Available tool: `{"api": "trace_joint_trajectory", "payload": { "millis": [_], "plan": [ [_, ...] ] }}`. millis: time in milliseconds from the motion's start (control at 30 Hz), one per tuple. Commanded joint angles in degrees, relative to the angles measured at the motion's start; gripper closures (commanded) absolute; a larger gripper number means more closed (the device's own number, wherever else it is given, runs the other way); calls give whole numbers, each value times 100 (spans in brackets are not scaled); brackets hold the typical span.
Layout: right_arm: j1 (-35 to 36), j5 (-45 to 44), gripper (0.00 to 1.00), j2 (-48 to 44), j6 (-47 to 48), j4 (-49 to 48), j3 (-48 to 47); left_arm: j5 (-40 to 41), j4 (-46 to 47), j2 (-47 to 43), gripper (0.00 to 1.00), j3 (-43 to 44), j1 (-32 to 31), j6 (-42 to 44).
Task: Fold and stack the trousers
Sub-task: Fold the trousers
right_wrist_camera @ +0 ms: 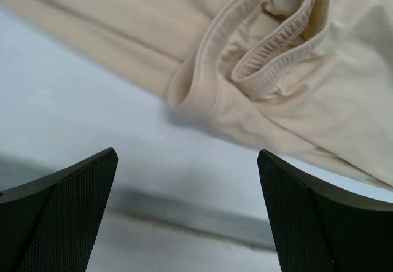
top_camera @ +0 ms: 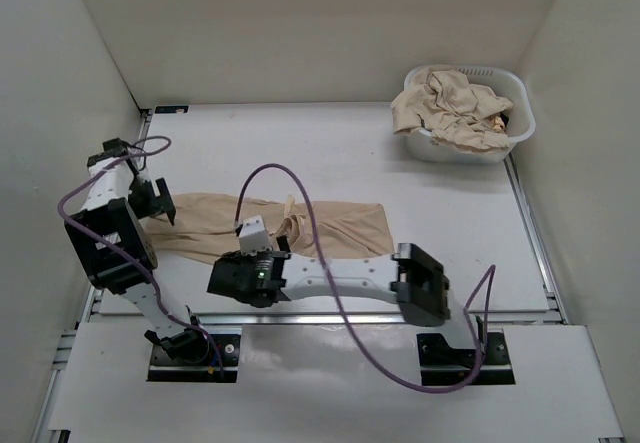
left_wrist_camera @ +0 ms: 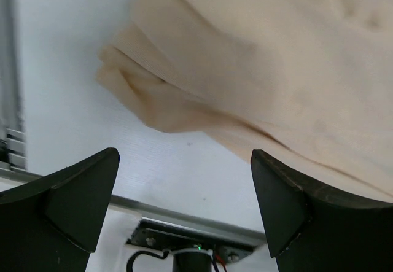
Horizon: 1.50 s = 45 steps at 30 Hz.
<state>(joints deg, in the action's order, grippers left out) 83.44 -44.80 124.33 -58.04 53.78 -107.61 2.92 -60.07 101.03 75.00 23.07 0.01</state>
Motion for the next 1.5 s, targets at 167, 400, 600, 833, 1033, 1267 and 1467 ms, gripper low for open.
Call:
{"api": "trace_joint_trajectory", "payload": {
  "millis": [167,400,600,833,1033,1267,1467],
  "plan": [
    [-641,-127,2,-3176,-319,-141,2302,-456,-196,-1112,0,2315,-136,-1],
    [-2945,1640,4,-5488,-569,-1404,6037,-2409,-1234,-1191,0,2916,-2382,-1],
    [-4098,2606,1,-6201,82,-2415,7138,-2569,-1209,-419,34,2020,-4801,-1],
    [-4521,3213,3,-6263,-118,-2794,7965,-2436,-471,539,17,1878,-5409,-1],
    [-4521,3275,16,-6368,-400,-3083,8405,-549,258,1085,17,1430,-5612,-1],
    [-4521,3478,70,-6562,-665,-3216,8800,-889,497,1191,54,1237,-5673,-1],
    [-4521,3346,100,-7194,-832,-2716,9029,-1022,444,893,86,1481,-5620,-1]
  ]
}}
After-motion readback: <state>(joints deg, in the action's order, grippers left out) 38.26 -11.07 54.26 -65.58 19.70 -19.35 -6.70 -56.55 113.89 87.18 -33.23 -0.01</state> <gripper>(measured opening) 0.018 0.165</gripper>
